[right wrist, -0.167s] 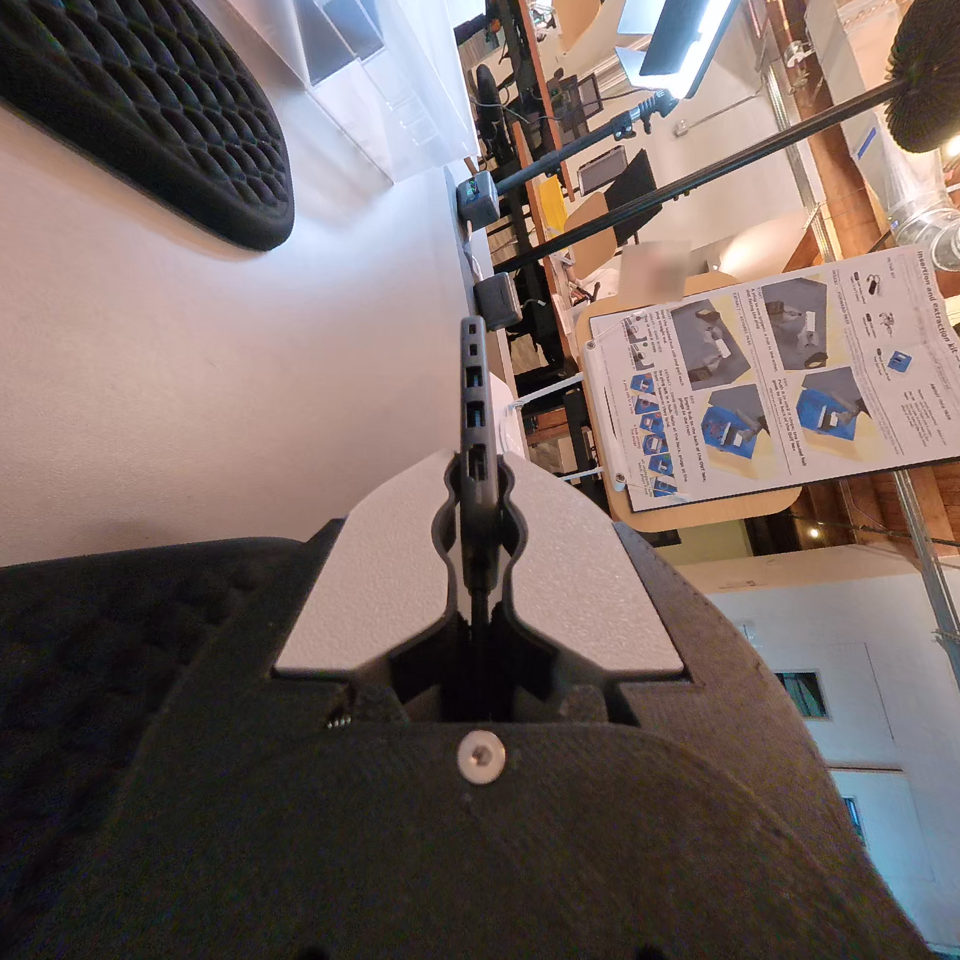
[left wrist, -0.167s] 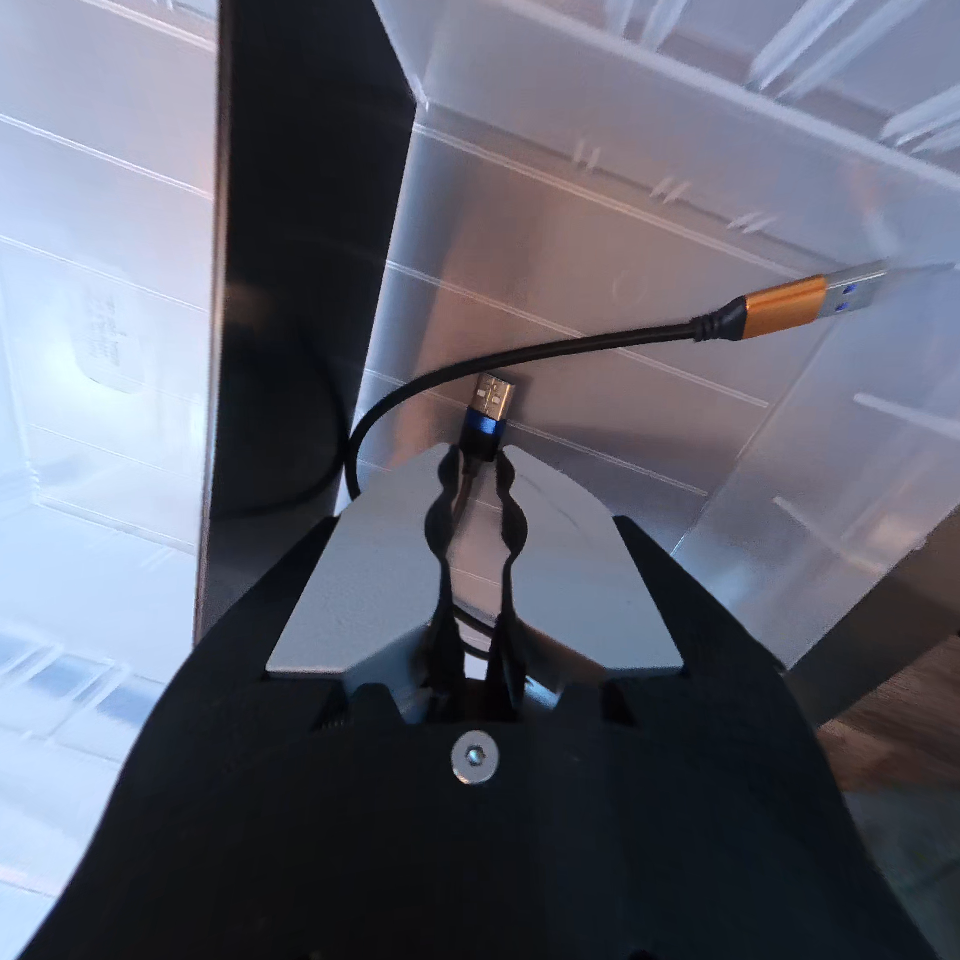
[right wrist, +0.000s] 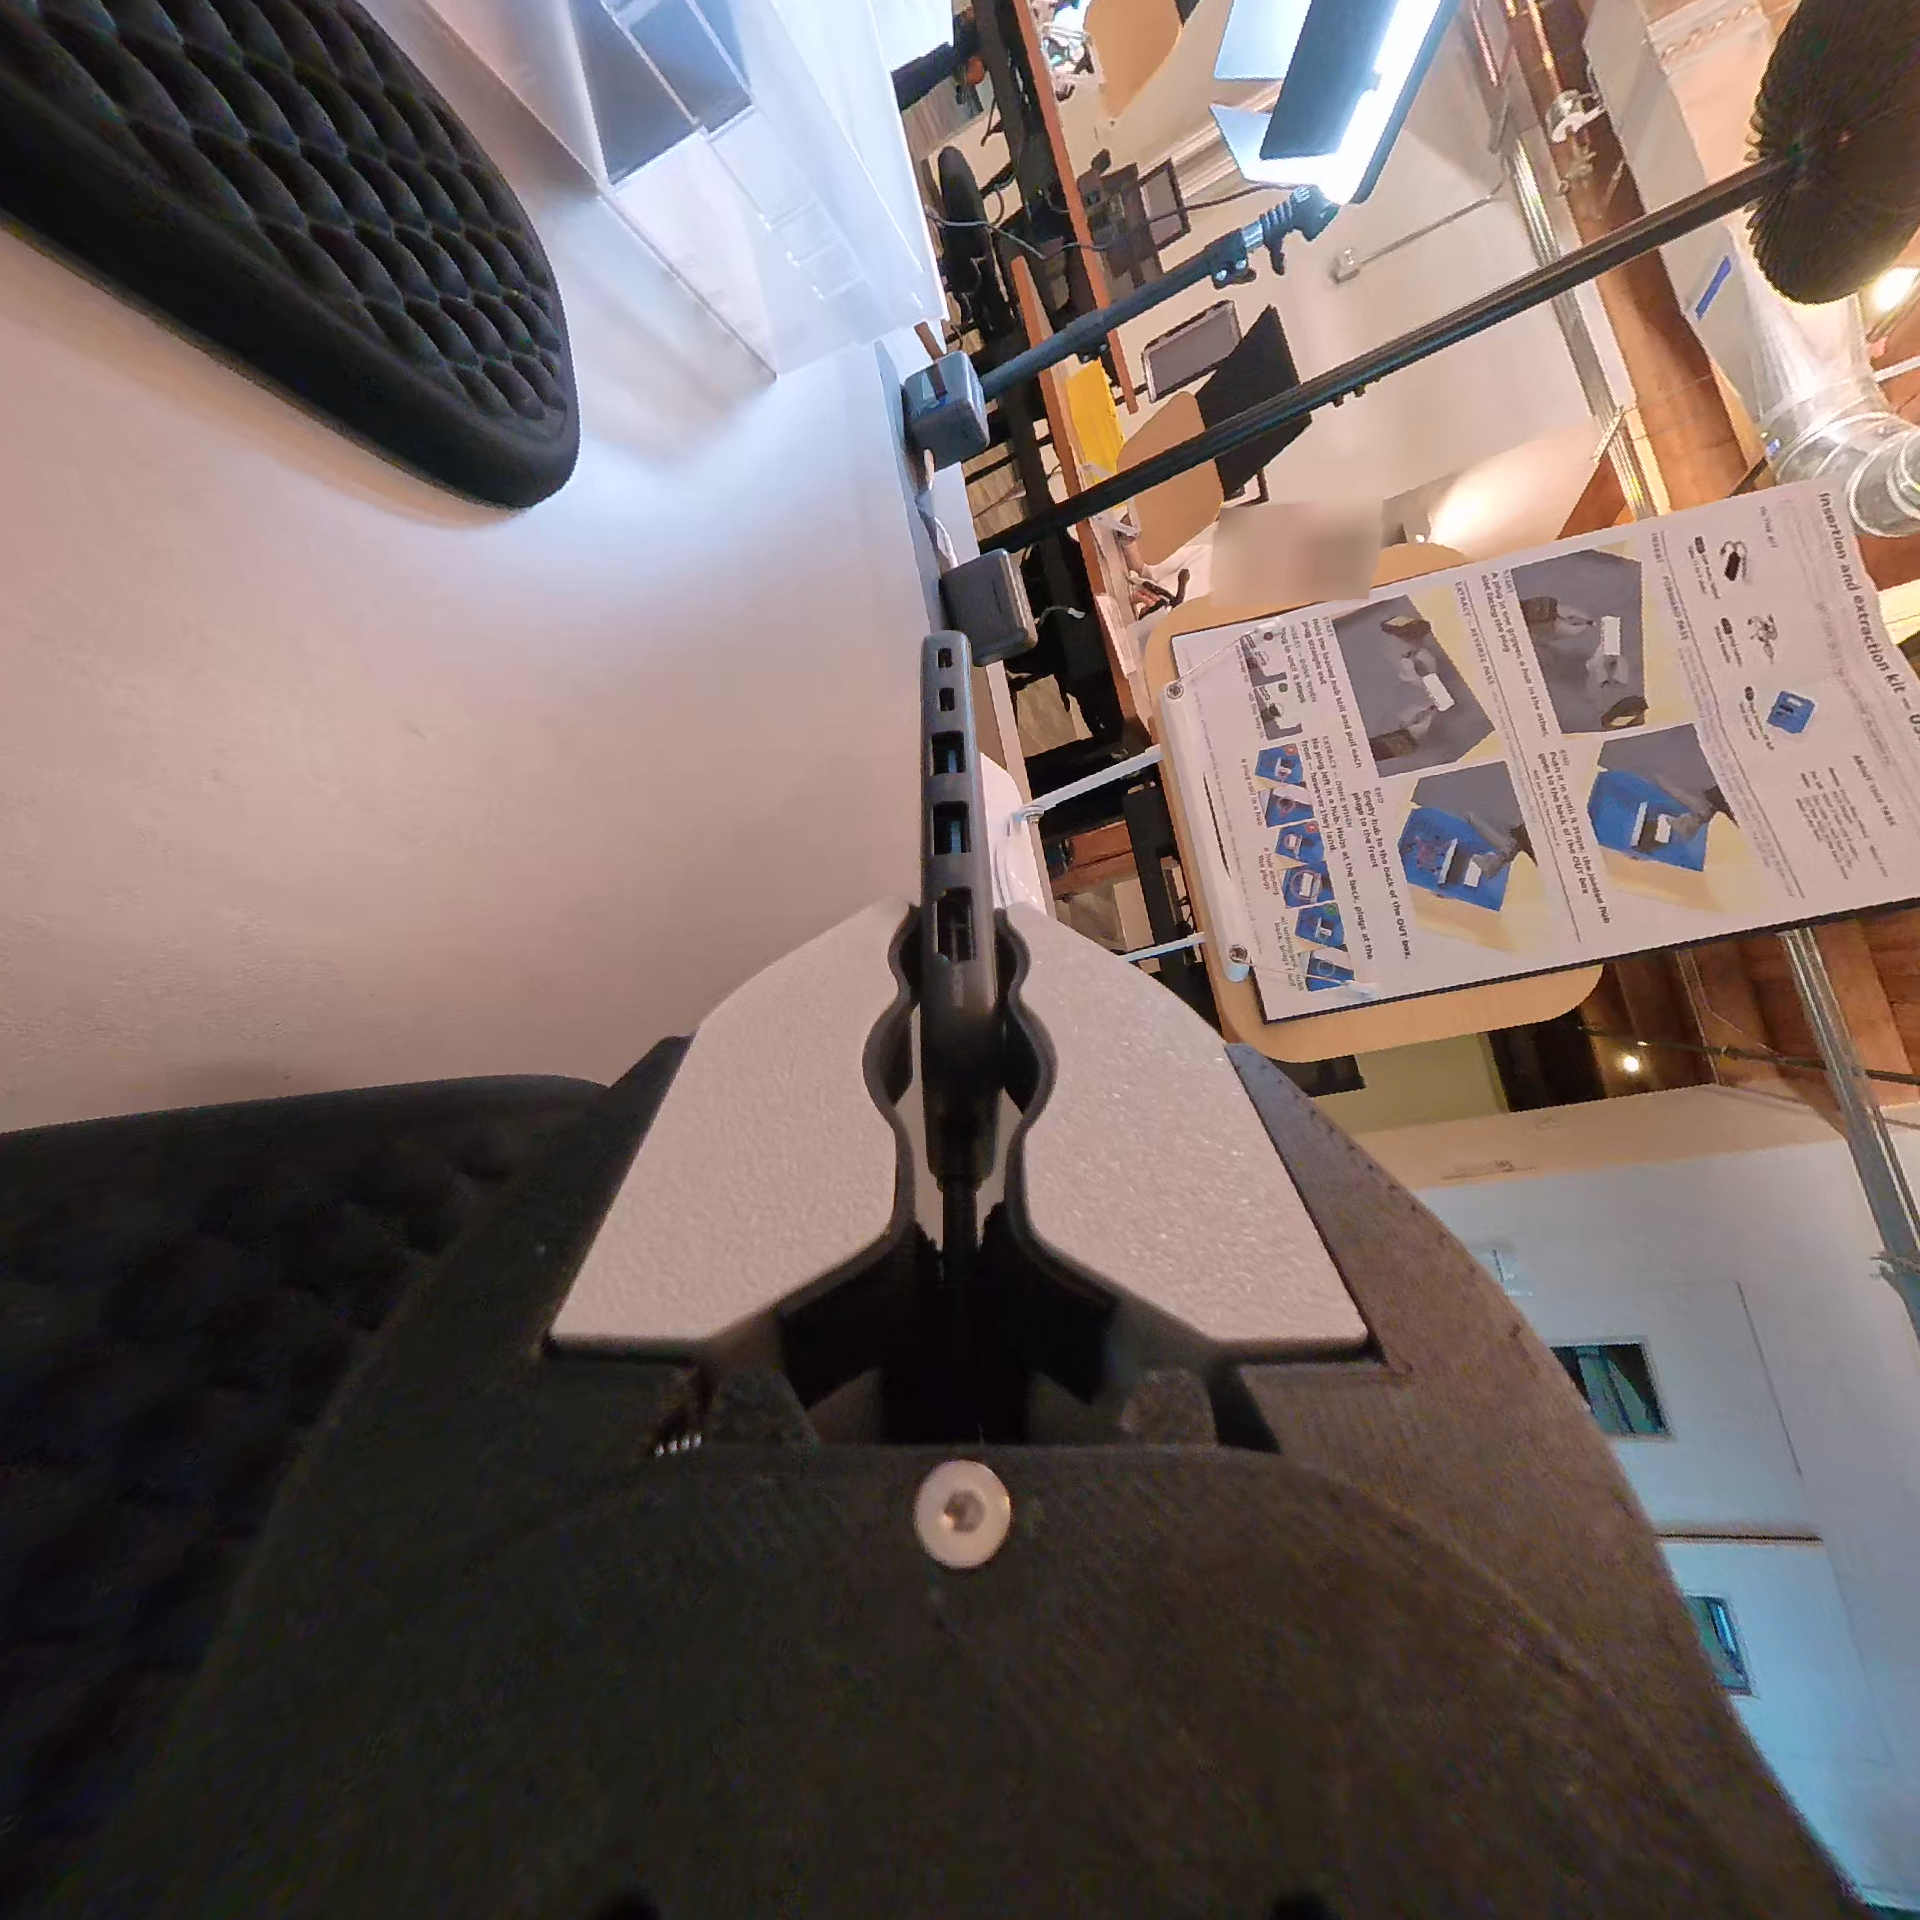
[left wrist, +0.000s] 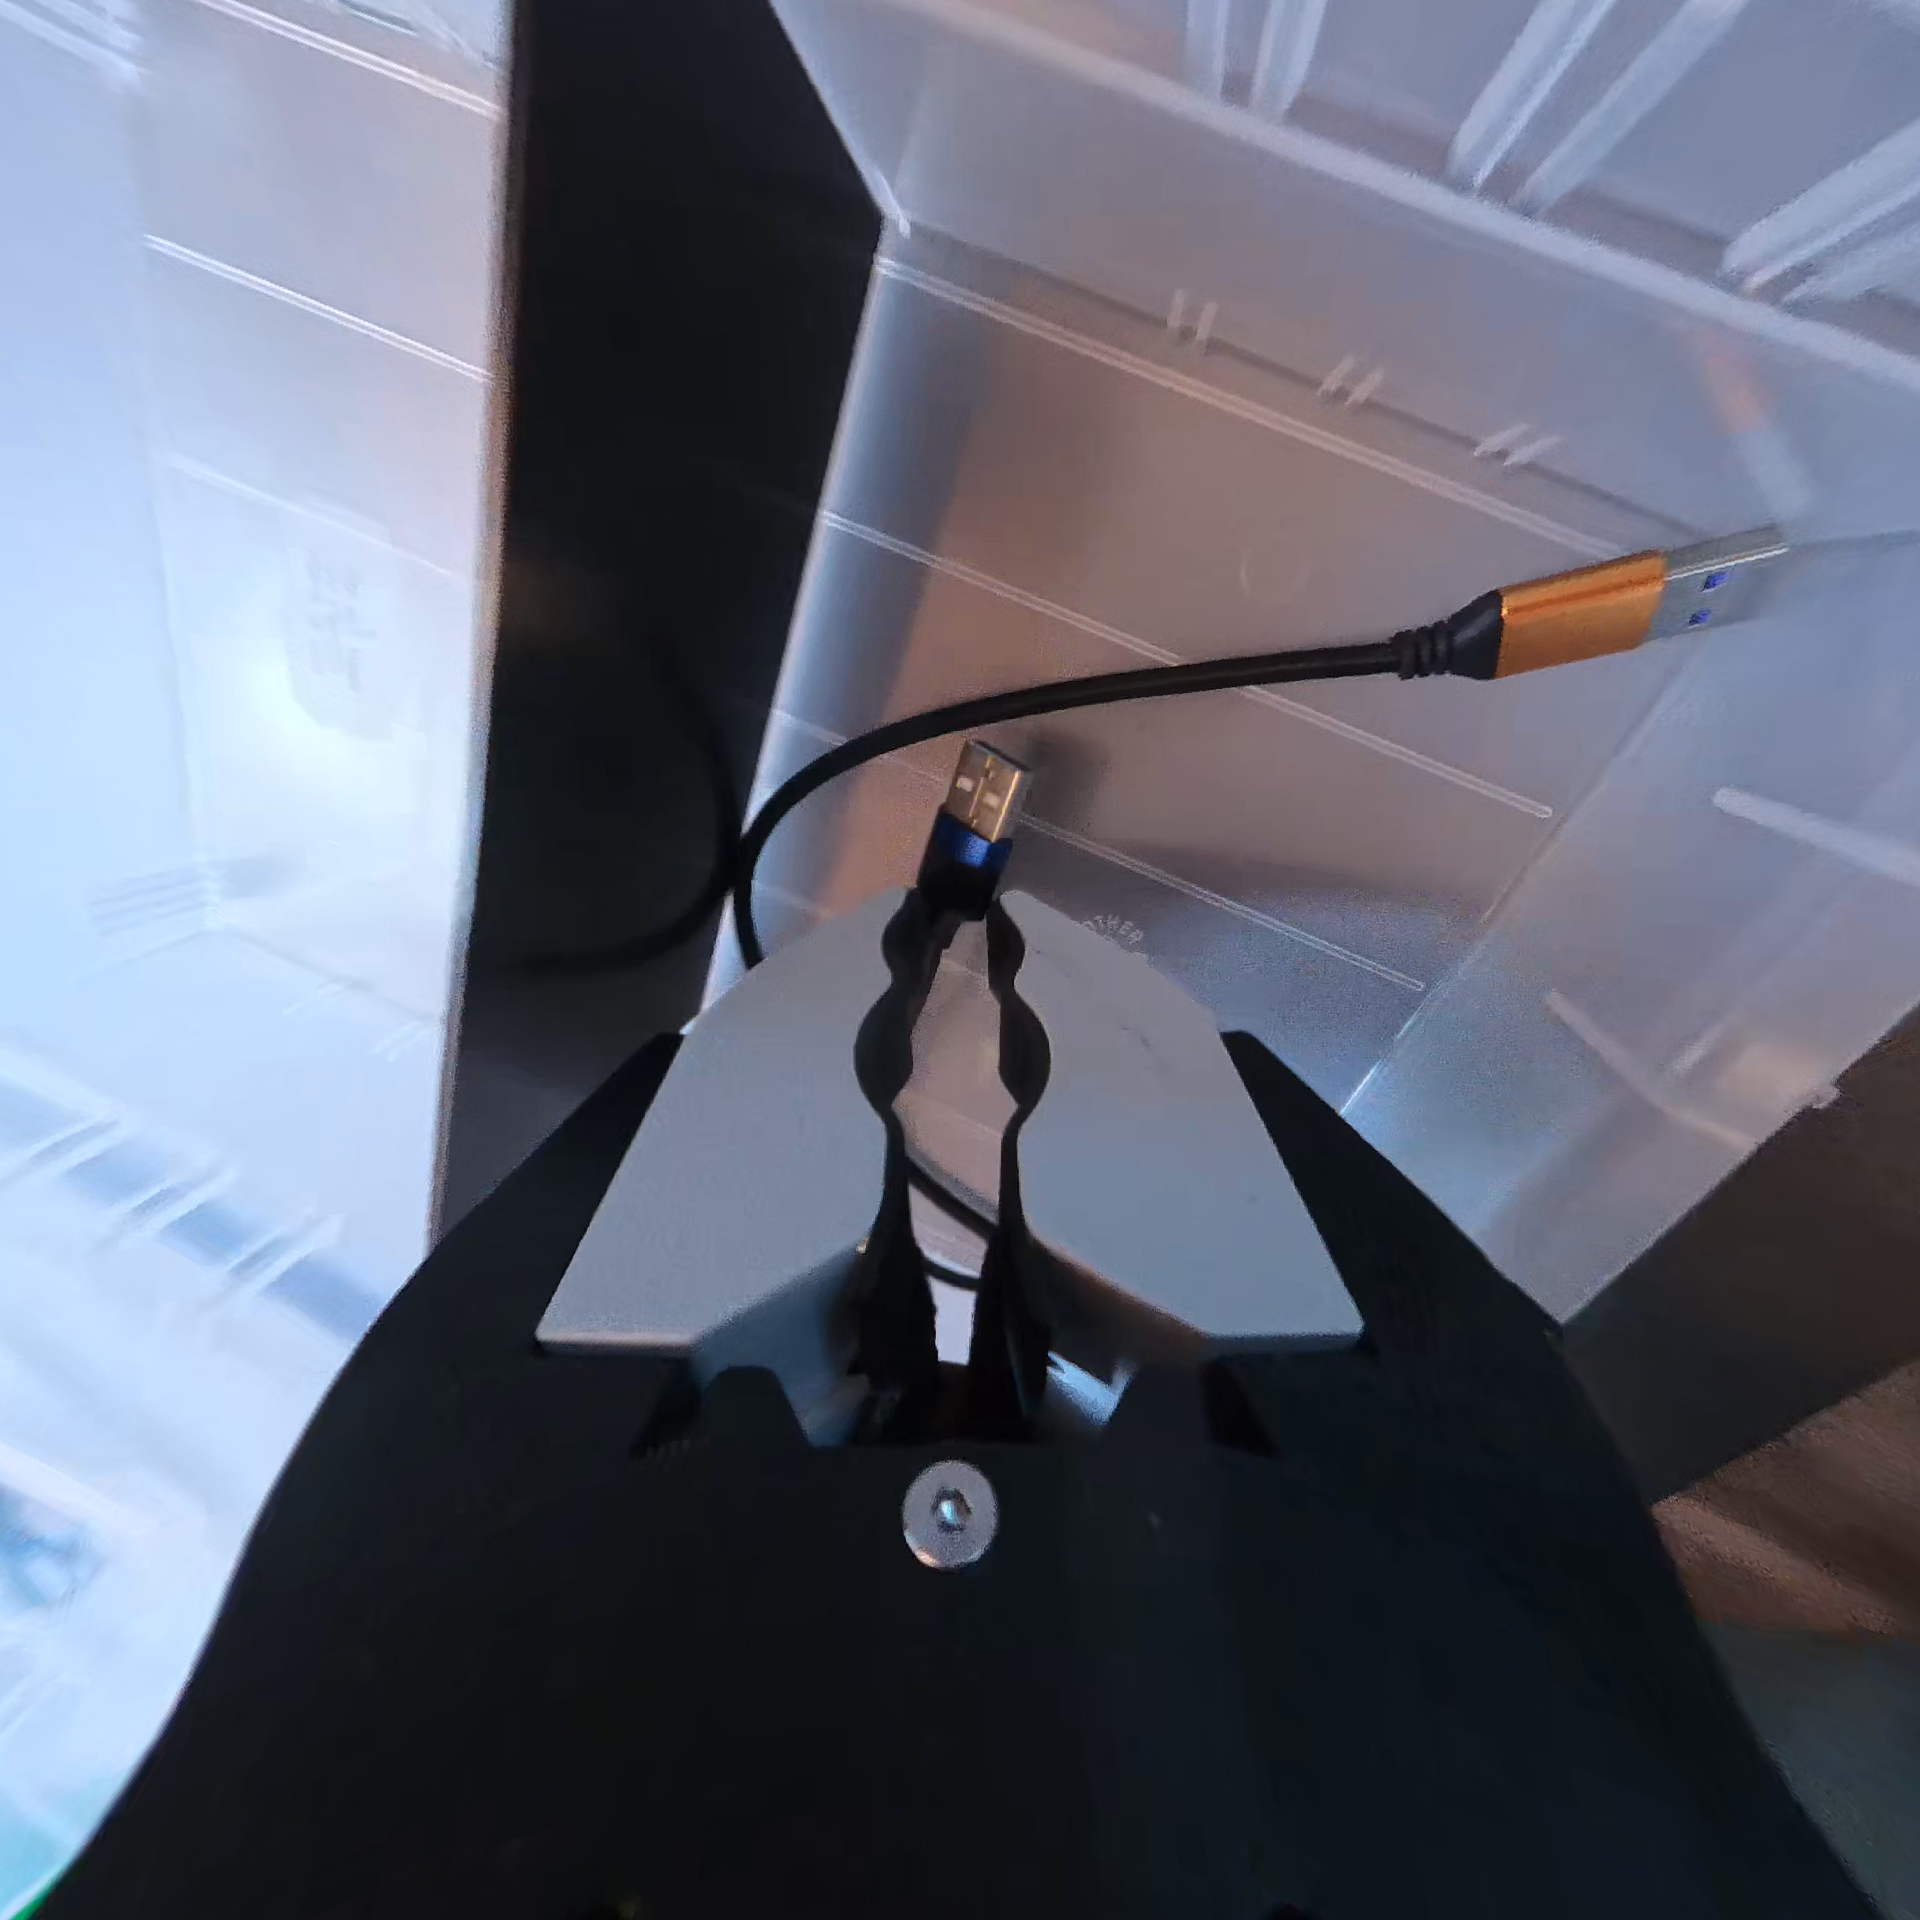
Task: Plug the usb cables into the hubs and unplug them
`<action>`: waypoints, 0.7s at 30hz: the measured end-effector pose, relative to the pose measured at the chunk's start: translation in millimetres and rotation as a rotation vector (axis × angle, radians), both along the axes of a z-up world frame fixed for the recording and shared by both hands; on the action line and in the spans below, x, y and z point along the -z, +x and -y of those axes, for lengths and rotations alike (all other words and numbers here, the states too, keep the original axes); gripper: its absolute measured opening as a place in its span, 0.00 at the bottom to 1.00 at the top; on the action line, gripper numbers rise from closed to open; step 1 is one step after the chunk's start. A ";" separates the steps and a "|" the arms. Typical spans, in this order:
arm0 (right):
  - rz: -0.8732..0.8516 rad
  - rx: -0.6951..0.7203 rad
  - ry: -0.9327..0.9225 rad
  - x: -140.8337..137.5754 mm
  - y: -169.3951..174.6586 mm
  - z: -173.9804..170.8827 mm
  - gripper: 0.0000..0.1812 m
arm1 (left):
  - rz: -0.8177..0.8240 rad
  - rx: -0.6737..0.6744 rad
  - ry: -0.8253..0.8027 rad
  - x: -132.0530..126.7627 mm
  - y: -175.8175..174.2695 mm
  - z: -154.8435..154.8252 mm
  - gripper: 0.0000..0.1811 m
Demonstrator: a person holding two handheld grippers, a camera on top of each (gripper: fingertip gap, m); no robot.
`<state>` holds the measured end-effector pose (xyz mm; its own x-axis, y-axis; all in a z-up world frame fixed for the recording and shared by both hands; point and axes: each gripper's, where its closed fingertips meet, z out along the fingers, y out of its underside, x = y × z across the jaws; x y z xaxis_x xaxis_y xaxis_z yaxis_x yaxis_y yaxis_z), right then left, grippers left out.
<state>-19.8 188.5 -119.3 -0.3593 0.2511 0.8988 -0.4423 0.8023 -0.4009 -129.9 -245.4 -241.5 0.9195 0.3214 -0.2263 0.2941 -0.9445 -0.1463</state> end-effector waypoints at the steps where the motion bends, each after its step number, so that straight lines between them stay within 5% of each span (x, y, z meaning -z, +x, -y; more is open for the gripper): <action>1: 0.000 0.001 0.001 0.5 -0.3 -0.2 0.06 | -0.052 -0.010 0.008 -8.8 -0.9 -1.0 0.06; 8: -0.016 0.003 0.003 -2.3 1.1 1.0 0.06 | -0.611 -0.103 0.125 -130.3 3.1 -12.8 0.05; 14: -0.025 0.006 0.006 -4.5 2.3 1.3 0.06 | -0.978 -0.058 0.148 -234.5 54.9 -42.0 0.05; 17: -0.032 0.001 0.006 -6.1 3.8 3.1 0.06 | -0.977 0.030 0.198 -248.4 82.0 -77.3 0.05; 21: -0.044 -0.003 0.001 -9.2 6.3 4.4 0.06 | -0.767 0.161 0.274 -207.9 104.2 -141.1 0.04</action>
